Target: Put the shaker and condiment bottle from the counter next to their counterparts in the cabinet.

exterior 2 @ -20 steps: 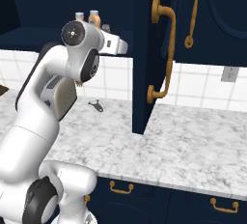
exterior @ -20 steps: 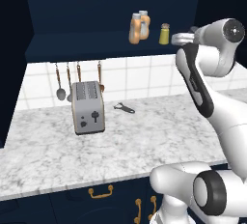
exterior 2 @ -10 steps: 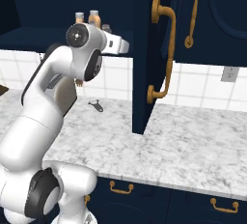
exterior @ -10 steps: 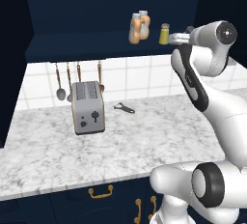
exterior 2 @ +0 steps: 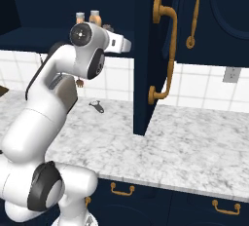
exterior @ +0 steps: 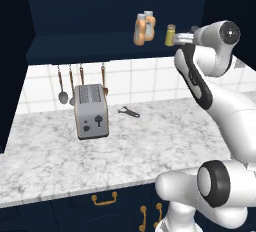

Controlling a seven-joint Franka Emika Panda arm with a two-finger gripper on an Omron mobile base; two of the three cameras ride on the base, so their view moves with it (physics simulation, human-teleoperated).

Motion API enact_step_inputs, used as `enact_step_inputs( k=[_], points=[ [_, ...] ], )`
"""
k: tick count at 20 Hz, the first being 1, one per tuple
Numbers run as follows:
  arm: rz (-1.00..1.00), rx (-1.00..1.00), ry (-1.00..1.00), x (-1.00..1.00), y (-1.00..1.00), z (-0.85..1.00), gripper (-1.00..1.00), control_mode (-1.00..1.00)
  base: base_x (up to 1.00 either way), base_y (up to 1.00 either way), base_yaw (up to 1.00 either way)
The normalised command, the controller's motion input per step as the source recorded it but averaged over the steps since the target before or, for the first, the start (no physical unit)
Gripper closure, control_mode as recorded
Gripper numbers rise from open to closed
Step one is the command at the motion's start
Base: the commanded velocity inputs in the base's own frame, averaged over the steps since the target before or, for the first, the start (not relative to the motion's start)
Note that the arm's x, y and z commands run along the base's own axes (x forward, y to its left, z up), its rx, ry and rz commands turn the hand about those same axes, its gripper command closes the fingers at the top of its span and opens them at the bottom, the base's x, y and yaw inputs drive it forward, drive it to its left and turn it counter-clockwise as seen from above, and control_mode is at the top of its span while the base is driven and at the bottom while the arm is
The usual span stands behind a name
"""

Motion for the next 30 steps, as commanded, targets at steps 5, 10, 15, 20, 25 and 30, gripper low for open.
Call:
enact_step_inputs(
  k=[5, 10, 15, 20, 25, 30],
  points=[
    [0.00, 0.00, 0.00, 0.16, 0.00, -0.06, 1.00, -1.00, 0.00, 0.00, 0.00],
    [0.00, 0.00, 0.00, 0.14, 0.00, -0.11, 1.00, -1.00, 0.00, 0.00, 0.00],
    [0.00, 0.00, 0.00, 0.07, 0.00, -0.09, 1.00, -1.00, 0.00, 0.00, 0.00],
    [0.00, 0.00, 0.00, 0.08, 0.00, -0.05, 1.00, -1.00, 0.00, 0.00, 0.00],
    [0.00, 0.00, 0.00, 0.17, 0.00, -0.03, 1.00, -1.00, 0.00, 0.00, 0.00],
    [0.00, 0.00, 0.00, 0.25, 0.00, -0.06, 1.00, -1.00, 0.00, 0.00, 0.00]
  ],
)
